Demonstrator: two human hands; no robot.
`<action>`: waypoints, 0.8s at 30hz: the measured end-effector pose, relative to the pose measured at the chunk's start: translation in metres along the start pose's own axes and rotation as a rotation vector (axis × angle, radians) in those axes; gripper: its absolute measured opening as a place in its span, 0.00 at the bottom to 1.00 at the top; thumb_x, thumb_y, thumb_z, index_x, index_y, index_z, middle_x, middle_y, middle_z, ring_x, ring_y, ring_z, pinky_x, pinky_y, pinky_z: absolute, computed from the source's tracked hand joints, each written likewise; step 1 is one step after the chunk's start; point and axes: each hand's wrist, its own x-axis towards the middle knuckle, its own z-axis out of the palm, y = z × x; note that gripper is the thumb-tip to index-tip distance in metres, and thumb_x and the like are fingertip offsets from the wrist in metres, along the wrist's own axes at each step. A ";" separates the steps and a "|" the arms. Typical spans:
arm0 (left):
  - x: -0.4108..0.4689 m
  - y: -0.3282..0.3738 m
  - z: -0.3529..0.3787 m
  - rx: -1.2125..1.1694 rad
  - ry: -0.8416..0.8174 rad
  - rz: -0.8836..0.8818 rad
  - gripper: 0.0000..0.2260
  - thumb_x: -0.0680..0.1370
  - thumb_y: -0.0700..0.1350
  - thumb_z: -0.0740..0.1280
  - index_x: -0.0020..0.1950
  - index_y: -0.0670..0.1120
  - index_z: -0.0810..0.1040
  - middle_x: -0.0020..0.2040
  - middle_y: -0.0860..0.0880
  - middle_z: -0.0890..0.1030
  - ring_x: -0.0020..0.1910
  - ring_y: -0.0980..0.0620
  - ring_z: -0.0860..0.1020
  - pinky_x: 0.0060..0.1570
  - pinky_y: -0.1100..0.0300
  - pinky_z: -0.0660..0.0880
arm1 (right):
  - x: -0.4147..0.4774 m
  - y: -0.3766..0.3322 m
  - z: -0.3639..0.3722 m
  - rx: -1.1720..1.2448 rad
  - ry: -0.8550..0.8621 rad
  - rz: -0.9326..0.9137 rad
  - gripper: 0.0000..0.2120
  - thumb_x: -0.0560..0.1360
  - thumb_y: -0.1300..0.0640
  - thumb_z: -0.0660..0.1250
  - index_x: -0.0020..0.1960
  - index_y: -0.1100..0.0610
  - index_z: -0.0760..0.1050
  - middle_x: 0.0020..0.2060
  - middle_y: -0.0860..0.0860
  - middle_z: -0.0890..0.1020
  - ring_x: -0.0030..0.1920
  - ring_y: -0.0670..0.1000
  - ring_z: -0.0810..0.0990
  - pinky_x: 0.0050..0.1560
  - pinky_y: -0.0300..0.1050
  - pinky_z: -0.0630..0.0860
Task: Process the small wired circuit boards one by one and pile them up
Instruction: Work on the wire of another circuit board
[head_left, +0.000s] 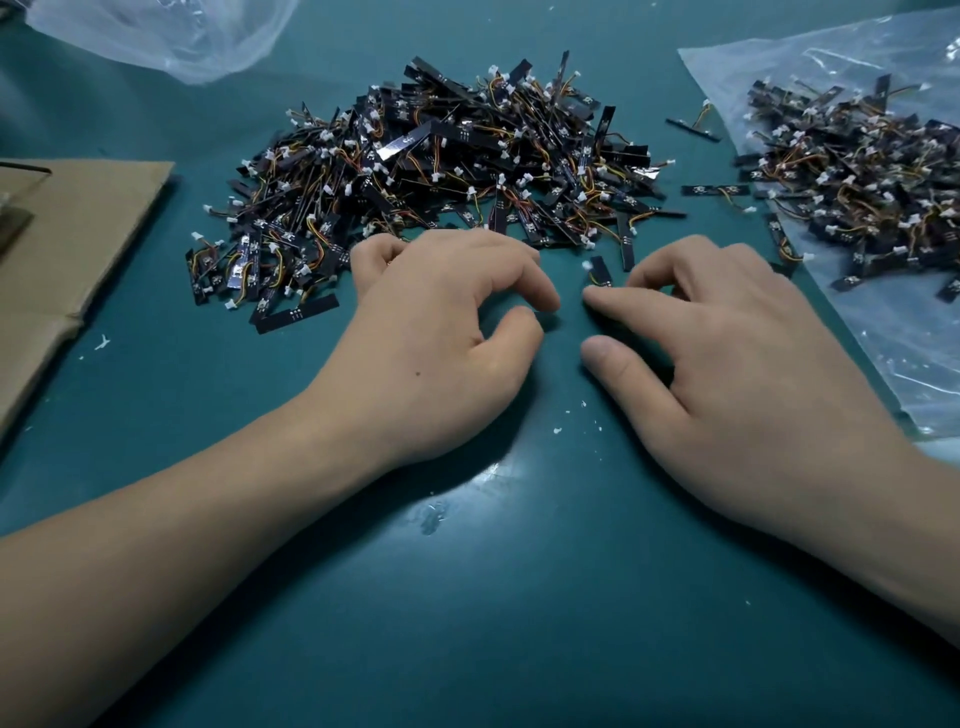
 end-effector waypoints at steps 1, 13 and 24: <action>0.000 0.000 0.000 0.014 -0.005 0.010 0.11 0.76 0.48 0.62 0.50 0.56 0.83 0.58 0.64 0.80 0.64 0.65 0.73 0.62 0.59 0.54 | 0.000 0.001 0.001 0.021 0.013 -0.027 0.21 0.80 0.42 0.59 0.65 0.51 0.81 0.56 0.50 0.77 0.54 0.57 0.73 0.58 0.59 0.72; -0.002 0.000 0.000 0.028 -0.048 0.085 0.12 0.78 0.60 0.63 0.47 0.59 0.84 0.58 0.65 0.80 0.66 0.63 0.72 0.62 0.49 0.55 | 0.003 0.012 0.005 0.522 0.135 0.030 0.10 0.77 0.63 0.72 0.46 0.47 0.81 0.40 0.40 0.82 0.37 0.43 0.79 0.38 0.27 0.69; -0.003 0.001 -0.004 -0.179 0.004 0.138 0.08 0.80 0.50 0.66 0.44 0.53 0.82 0.52 0.59 0.83 0.57 0.58 0.80 0.62 0.36 0.65 | 0.003 0.007 -0.002 0.614 -0.065 -0.029 0.10 0.80 0.47 0.63 0.43 0.48 0.79 0.36 0.46 0.81 0.36 0.46 0.77 0.36 0.37 0.70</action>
